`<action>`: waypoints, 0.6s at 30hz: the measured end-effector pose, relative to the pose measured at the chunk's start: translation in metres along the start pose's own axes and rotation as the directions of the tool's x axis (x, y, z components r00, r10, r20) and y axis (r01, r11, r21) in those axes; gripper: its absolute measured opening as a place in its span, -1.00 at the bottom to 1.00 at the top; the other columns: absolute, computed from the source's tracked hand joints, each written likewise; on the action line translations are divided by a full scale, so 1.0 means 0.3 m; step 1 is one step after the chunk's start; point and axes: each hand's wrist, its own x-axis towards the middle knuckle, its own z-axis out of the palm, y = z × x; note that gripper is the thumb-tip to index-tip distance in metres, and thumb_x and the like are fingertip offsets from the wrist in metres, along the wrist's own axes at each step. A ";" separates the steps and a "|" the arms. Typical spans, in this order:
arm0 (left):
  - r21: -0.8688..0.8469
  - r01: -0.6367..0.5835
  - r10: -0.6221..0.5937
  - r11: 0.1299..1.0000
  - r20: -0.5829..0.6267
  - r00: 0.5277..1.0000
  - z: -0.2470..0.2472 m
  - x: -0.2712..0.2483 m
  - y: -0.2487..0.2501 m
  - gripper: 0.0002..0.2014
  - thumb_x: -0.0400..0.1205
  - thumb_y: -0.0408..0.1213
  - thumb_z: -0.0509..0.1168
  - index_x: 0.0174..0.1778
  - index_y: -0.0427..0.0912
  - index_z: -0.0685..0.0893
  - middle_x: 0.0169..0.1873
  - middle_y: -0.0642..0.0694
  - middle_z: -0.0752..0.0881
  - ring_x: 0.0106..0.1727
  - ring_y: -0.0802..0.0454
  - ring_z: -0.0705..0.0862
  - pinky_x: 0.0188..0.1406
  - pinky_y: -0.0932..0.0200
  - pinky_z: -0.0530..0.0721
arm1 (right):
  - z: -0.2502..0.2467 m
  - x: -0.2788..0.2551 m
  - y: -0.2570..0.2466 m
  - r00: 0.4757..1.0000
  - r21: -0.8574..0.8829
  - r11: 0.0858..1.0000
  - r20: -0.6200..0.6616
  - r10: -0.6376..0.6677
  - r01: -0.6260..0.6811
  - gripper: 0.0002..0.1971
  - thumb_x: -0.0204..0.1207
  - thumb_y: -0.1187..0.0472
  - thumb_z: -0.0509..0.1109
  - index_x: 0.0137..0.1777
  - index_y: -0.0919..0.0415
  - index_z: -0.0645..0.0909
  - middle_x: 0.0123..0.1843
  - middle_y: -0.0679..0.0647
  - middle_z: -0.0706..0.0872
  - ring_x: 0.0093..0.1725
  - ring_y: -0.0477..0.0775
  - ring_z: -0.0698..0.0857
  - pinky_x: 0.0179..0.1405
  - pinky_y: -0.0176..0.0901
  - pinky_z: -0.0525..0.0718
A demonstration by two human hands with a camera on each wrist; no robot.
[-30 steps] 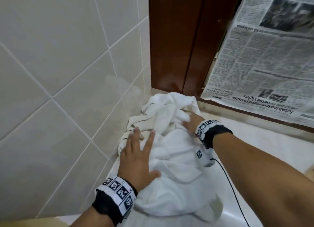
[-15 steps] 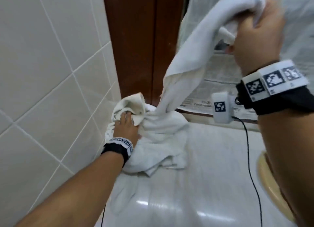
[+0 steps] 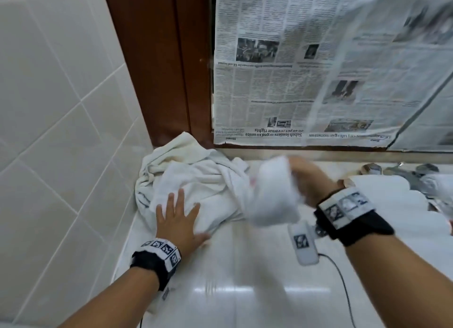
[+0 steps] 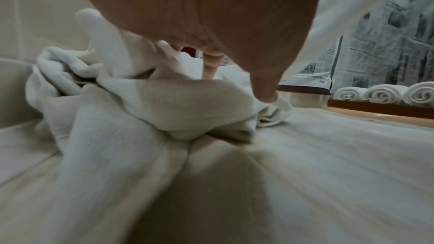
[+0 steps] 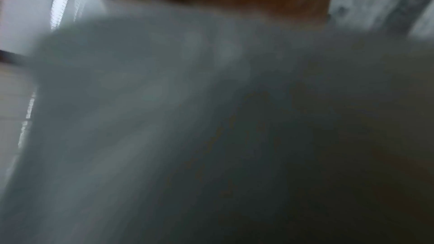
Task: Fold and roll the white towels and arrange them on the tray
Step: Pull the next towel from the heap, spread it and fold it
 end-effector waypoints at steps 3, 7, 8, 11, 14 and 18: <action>0.054 -0.068 0.064 0.996 0.067 0.996 0.053 -0.064 -0.003 -0.21 0.57 0.38 0.14 0.69 0.33 -0.01 0.58 -0.12 -0.59 0.42 -0.19 -0.80 0.47 -0.47 -0.41 | 0.095 -0.001 0.182 0.904 -0.646 0.732 0.149 0.401 -0.218 -0.64 0.25 0.03 0.45 -0.01 0.22 0.61 -0.16 -0.02 0.66 -0.15 0.04 0.64 -0.14 0.06 0.59; -0.027 -0.067 0.071 0.997 0.211 0.975 0.094 -0.140 0.011 -0.26 0.70 0.04 0.22 0.68 0.35 -0.11 0.60 -0.07 -0.58 0.53 -0.18 -0.68 0.57 -0.46 -0.04 | 0.169 -0.016 0.434 0.859 -0.839 0.388 -0.168 0.483 -0.382 0.03 0.42 -0.05 0.51 0.73 -0.14 -0.11 0.42 0.21 0.39 0.22 0.27 0.61 0.03 -0.07 0.62; -0.060 -0.059 0.071 0.996 0.227 0.971 0.099 -0.147 0.015 -0.27 0.72 -0.02 0.21 0.69 0.35 -0.10 0.61 -0.05 -0.58 0.56 -0.16 -0.65 0.58 -0.45 0.03 | 0.188 -0.025 0.480 0.860 -0.832 0.397 -0.171 0.481 -0.388 0.03 0.48 -0.07 0.47 0.73 -0.23 -0.23 0.47 0.24 0.32 0.20 0.28 0.60 -0.04 -0.11 0.60; -0.091 -0.002 0.030 0.996 0.298 0.954 0.107 -0.132 0.015 -0.30 0.76 -0.18 0.15 0.67 0.37 -0.10 0.60 0.01 -0.60 0.58 -0.13 -0.64 0.54 -0.48 0.10 | 0.231 -0.038 0.565 0.884 -0.849 0.416 -0.117 0.454 -0.326 -0.21 0.57 -0.07 0.34 0.71 -0.22 0.00 0.45 0.25 0.36 0.21 0.31 0.62 0.01 -0.12 0.54; -0.037 0.018 -0.005 0.999 0.321 0.947 0.098 -0.072 0.005 -0.30 0.76 -0.20 0.08 0.68 0.36 -0.16 0.61 -0.01 -0.57 0.59 -0.19 -0.61 0.51 -0.54 0.12 | 0.252 -0.054 0.586 0.868 -0.883 0.359 -0.099 0.487 -0.302 -0.39 0.56 -0.05 0.31 0.59 0.03 0.29 0.29 0.20 0.64 0.19 0.24 0.68 0.03 -0.09 0.56; 0.012 0.053 -0.055 0.999 0.285 0.957 0.115 0.071 -0.090 -0.37 0.78 -0.11 -0.02 0.70 0.28 -0.20 0.65 -0.16 -0.48 0.63 -0.36 -0.49 0.56 -0.57 -0.07 | 0.193 -0.169 0.581 0.825 -0.879 0.280 -0.194 0.531 -0.387 -0.40 0.56 0.00 0.28 0.59 0.07 0.29 0.23 0.09 0.69 0.05 0.11 0.68 0.06 -0.09 0.60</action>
